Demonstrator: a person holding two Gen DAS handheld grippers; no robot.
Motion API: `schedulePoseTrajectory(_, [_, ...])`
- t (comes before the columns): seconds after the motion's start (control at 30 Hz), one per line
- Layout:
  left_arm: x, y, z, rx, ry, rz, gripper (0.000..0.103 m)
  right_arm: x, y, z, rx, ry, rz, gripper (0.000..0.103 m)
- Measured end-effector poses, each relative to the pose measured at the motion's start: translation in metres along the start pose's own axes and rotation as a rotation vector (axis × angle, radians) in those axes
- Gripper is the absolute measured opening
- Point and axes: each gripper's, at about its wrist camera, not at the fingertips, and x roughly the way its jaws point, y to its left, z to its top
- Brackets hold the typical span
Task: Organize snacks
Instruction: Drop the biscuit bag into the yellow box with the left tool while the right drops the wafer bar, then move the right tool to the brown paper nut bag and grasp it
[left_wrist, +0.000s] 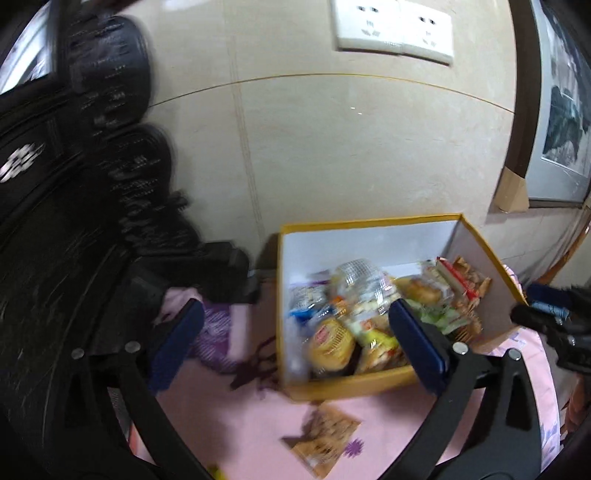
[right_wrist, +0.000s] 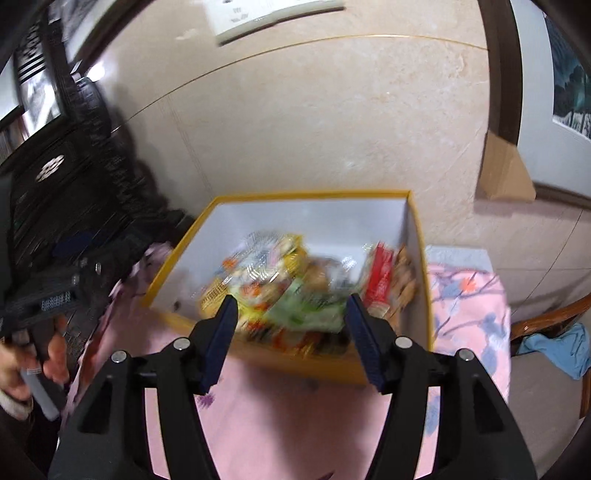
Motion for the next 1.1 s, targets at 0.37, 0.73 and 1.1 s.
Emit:
schedulePoseTrajectory(0.37, [-0.031, 0.046, -0.074, -0.124, 0.043, 0.09, 0.101, 0.01, 0.047, -0.087, -0.075, 0.12, 0.071, 0.062])
schedulePoseTrajectory(0.73, [-0.042, 0.053, -0.168, -0.155, 0.156, 0.124, 0.101, 0.07, 0.105, -0.105, -0.031, 0.208, 0.151, 0.062])
schedulePoseTrajectory(1.1, [-0.062, 0.076, -0.192, -0.211, 0.159, 0.142, 0.101, 0.138, 0.15, -0.107, -0.079, 0.257, 0.115, 0.062])
